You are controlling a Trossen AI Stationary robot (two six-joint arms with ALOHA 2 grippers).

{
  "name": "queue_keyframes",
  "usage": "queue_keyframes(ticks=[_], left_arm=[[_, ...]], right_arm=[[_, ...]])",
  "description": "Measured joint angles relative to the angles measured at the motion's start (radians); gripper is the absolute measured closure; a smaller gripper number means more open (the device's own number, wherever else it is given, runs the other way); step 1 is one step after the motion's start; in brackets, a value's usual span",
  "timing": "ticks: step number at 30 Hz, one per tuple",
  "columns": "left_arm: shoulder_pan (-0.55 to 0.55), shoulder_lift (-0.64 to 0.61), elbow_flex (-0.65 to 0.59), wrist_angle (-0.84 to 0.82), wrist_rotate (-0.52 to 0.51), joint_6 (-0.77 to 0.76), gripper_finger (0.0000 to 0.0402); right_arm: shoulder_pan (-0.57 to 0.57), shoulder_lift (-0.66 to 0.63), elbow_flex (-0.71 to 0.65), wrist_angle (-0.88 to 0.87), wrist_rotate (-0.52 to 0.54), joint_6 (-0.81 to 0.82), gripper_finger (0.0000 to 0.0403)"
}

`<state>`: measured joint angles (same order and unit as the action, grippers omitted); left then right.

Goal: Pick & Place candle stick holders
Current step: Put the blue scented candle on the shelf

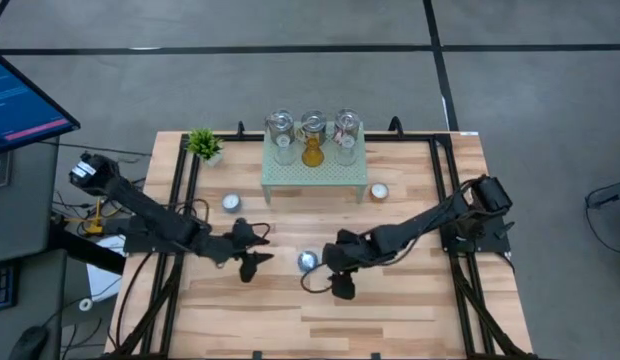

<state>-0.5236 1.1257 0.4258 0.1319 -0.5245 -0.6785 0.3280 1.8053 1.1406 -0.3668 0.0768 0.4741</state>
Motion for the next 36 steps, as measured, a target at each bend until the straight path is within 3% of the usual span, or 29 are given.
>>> queue_keyframes(ticks=[4, 13, 18, 24, 36], left_arm=[[0.097, 0.109, -0.045, 0.187, 0.141, 0.065, 0.0181], [0.218, 0.351, -0.043, 0.401, 0.316, 0.125, 0.0227], [0.242, 0.441, -0.023, 0.434, 0.348, 0.117, 0.0241], [0.251, 0.537, 0.028, 0.445, 0.425, 0.117, 0.029], [0.251, 0.574, 0.04, 0.49, 0.436, 0.118, 0.0354]], right_arm=[[-0.03, 0.0, -0.083, 0.19, 0.003, 0.0, 0.0138], [-0.066, 0.075, -0.112, 0.308, 0.002, -0.051, 0.0138], [-0.068, 0.15, -0.105, 0.369, 0.005, -0.04, 0.0138], [-0.084, 0.177, -0.074, 0.414, -0.013, -0.046, 0.0138], [-0.128, 0.16, 0.037, 0.396, -0.052, -0.117, 0.0167]])
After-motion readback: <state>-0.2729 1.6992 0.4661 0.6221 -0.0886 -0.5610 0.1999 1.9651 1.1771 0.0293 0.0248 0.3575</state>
